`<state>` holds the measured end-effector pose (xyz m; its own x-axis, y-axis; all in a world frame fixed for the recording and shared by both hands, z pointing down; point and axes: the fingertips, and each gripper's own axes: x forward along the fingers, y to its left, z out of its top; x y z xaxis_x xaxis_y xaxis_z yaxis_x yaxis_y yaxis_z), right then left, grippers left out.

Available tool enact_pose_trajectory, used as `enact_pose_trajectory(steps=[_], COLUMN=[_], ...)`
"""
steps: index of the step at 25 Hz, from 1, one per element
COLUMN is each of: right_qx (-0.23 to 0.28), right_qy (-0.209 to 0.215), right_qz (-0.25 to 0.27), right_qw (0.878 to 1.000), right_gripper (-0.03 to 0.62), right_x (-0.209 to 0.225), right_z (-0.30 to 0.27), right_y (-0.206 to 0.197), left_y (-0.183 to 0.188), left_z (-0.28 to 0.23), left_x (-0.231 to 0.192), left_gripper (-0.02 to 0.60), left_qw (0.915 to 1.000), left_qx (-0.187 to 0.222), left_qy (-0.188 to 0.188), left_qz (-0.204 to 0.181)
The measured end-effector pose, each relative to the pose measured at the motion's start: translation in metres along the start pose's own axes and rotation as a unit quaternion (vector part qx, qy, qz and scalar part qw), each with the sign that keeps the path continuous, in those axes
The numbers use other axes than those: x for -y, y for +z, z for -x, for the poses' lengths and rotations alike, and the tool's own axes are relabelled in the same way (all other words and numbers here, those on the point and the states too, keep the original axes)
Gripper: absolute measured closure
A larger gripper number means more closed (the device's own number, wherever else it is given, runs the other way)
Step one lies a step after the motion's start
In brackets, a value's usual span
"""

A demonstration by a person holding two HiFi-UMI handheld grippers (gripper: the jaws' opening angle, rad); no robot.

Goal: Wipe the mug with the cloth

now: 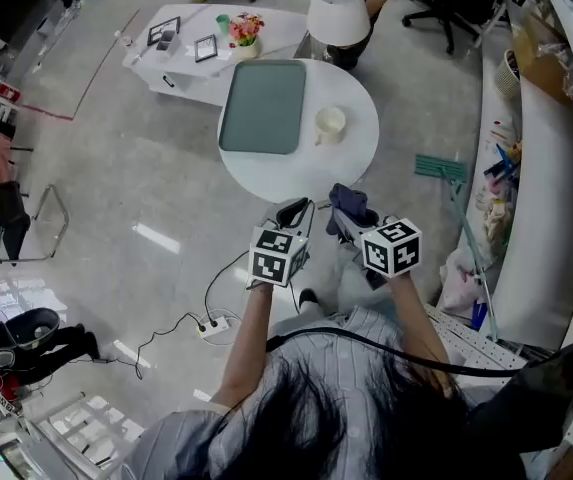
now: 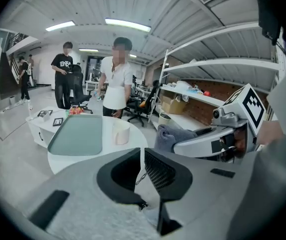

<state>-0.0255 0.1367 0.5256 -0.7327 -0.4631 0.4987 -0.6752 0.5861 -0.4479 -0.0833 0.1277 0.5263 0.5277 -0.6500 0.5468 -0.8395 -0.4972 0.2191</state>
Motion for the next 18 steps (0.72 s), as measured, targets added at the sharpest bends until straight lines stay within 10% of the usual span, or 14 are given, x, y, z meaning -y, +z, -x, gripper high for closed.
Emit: enact_pose_trajectory(steps=[18], right_qx=[-0.080], right_qy=[0.088], right_qz=[0.002], right_qw=[0.993], right_gripper=[0.514], right_x=[0.078], right_z=[-0.065], right_y=[0.024], left_y=[0.032], left_z=[-0.075], left_x=[-0.043], left_gripper=[0.561], left_qw=[0.9938], left_qx=[-0.051], left_qy=[0.089], left_qz=[0.041])
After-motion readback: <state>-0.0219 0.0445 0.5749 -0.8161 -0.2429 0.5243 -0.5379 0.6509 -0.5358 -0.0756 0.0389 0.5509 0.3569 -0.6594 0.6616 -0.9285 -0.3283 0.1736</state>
